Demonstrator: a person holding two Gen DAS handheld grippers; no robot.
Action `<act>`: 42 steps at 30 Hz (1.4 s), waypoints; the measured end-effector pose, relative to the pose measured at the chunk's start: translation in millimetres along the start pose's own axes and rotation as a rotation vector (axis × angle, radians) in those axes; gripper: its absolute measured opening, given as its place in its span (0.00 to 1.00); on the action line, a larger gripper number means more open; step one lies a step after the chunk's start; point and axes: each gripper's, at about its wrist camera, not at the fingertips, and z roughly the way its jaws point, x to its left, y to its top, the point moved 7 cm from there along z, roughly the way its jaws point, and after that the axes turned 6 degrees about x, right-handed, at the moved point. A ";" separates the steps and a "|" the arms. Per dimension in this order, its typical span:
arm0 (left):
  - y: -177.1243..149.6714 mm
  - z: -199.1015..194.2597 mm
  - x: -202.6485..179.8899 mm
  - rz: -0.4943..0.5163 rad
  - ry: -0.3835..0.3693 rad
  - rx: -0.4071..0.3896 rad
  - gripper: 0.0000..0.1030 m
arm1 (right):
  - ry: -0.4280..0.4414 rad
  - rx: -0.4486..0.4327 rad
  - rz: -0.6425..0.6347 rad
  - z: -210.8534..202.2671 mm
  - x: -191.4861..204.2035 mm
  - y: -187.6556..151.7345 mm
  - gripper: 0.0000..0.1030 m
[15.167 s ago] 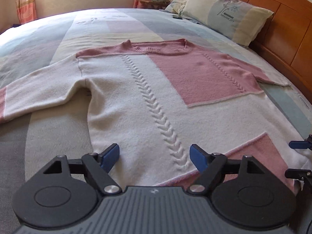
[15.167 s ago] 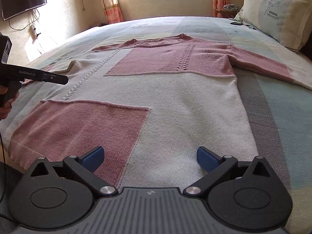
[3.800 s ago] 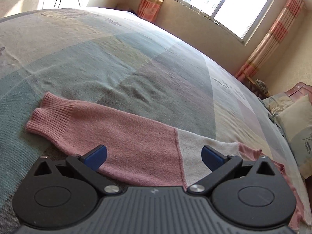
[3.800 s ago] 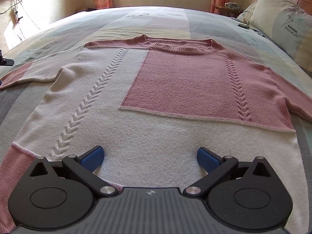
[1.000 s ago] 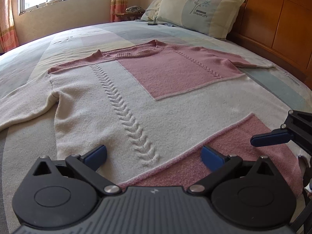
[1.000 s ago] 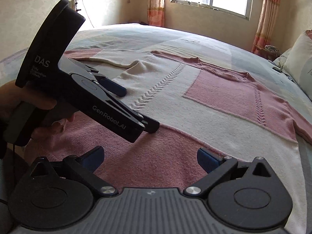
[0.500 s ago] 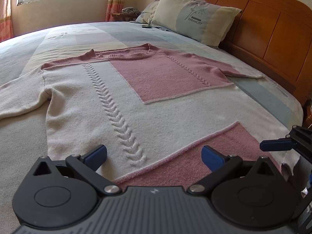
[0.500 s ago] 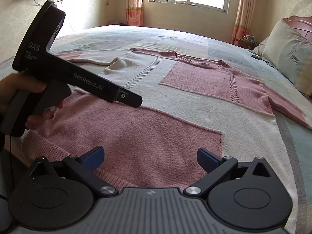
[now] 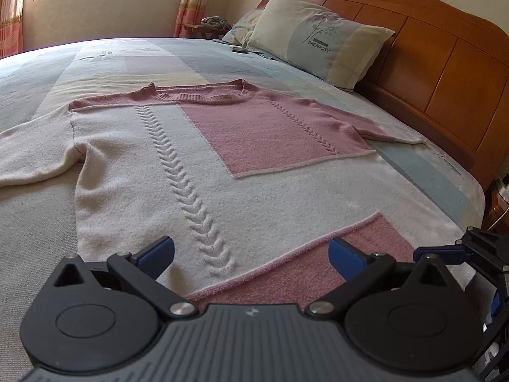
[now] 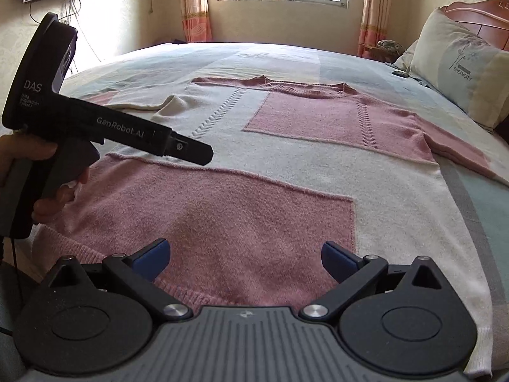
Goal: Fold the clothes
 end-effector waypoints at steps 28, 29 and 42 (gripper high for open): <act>13.3 5.0 -12.3 -0.006 -0.004 -0.021 0.99 | -0.081 0.058 -0.011 -4.4 -27.1 -18.7 1.00; 13.6 6.5 -13.7 -0.007 -0.001 -0.018 0.99 | -0.086 0.053 -0.018 -6.2 -30.3 -16.4 1.00; 18.2 26.4 -15.3 -0.044 0.043 0.036 0.99 | -0.188 0.060 0.172 -15.9 -95.3 -47.6 1.00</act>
